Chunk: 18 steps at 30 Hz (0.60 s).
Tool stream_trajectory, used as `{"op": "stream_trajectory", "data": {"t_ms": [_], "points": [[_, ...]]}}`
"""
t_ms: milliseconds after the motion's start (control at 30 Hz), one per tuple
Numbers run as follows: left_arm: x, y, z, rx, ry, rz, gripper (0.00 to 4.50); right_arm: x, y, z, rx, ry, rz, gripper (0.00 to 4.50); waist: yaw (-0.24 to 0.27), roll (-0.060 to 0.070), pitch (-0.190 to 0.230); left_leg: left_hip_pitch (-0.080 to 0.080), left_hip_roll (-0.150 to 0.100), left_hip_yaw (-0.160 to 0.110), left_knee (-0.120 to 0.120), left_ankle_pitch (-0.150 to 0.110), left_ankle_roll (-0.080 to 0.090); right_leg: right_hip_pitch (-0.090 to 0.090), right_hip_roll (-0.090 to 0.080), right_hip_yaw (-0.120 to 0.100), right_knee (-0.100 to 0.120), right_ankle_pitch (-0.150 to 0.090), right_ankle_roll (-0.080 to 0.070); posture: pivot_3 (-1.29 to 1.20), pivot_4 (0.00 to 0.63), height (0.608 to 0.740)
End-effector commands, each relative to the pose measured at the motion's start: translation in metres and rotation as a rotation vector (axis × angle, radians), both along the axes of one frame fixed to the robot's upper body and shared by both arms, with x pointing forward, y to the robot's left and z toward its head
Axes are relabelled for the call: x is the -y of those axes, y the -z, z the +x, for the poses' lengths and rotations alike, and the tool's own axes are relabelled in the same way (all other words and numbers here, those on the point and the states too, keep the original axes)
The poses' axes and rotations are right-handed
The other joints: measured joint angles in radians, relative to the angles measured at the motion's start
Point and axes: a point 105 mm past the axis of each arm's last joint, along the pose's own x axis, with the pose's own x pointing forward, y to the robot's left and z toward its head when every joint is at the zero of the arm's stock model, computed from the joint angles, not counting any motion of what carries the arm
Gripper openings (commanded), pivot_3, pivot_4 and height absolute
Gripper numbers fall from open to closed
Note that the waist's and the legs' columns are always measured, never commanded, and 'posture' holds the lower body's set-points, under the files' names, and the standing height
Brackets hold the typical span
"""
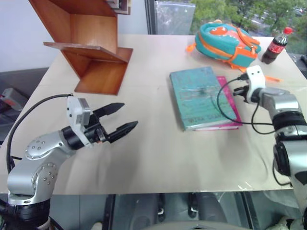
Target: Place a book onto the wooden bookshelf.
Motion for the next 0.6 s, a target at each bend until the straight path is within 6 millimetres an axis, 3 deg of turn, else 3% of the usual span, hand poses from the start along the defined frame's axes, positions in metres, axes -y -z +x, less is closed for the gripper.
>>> {"op": "stream_trajectory", "data": {"t_ms": [33,367,600], "points": [[0.003,-0.014,-0.015,0.053,0.052,0.016,4.50,-0.009,0.000,0.001,-0.004,-0.088,-0.002,0.03,-0.001,0.000,0.000,0.000,0.000,0.000,-0.001,0.000,0.000,0.000,0.000,0.000,-0.001,0.000,0.000,0.00,0.150,0.740],[0.008,-0.019,-0.040,0.019,0.189,0.036,4.50,-0.057,-0.001,-0.003,-0.017,-0.323,0.102,0.03,-0.030,0.001,0.000,0.004,-0.001,0.001,-0.003,0.001,-0.002,0.001,0.000,0.001,0.001,0.000,0.000,0.00,0.150,0.740],[0.007,-0.018,-0.035,0.020,0.171,0.041,4.50,-0.067,-0.005,-0.003,-0.004,-0.353,0.139,0.03,-0.031,0.001,0.000,0.004,0.000,0.001,-0.003,0.002,-0.003,0.001,0.000,0.002,0.001,0.000,0.000,0.00,0.150,0.740]]}}
